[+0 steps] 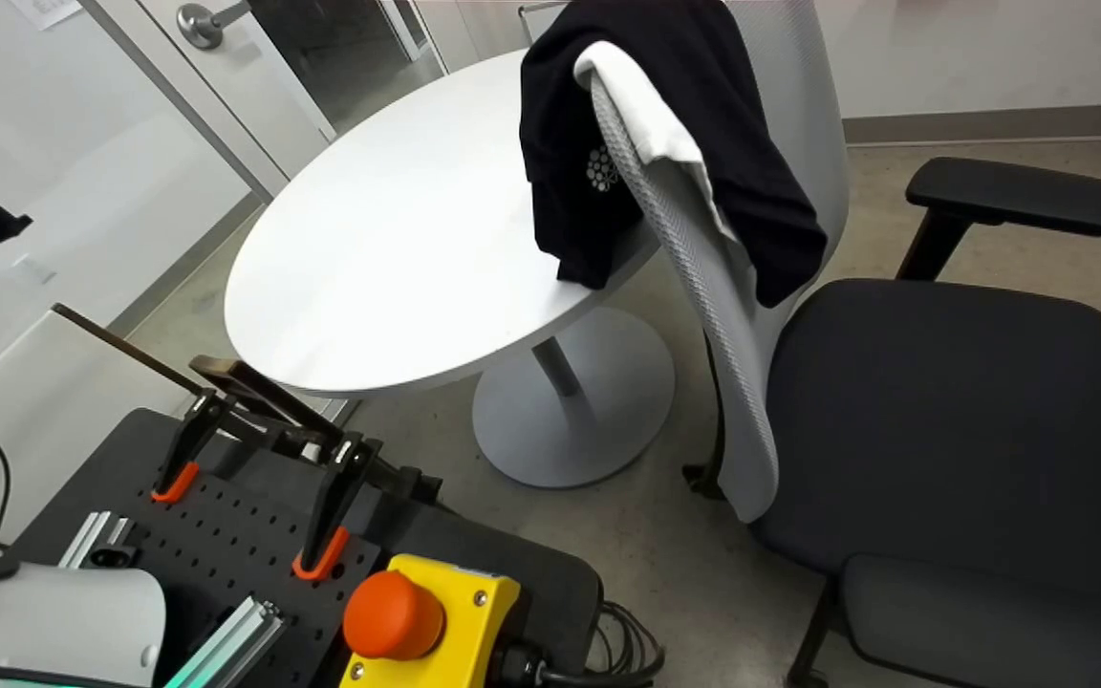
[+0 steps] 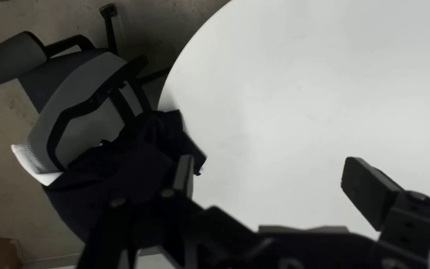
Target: Remove the black object from the headrest and put on the table
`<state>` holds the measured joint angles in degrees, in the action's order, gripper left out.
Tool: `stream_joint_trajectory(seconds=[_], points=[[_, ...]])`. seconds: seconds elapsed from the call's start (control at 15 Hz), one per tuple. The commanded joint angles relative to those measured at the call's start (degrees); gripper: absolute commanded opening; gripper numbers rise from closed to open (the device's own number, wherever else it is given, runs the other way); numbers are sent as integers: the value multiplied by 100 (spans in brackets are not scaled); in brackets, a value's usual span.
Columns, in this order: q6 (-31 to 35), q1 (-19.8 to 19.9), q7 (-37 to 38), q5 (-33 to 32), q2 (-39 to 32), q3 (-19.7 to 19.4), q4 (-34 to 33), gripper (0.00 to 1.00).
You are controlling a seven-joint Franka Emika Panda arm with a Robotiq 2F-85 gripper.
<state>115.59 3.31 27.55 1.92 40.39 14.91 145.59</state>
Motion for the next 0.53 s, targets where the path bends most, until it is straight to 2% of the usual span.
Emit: stream_joint_trajectory(seconds=[0.0,0.2,0.47], points=[[736,600,563,-293,-580,-227,-33,100],[1596,1008,1012,-523,-1021,-318,12,100],[2635,1494,1932,-1239,-1721,-220,9,100]])
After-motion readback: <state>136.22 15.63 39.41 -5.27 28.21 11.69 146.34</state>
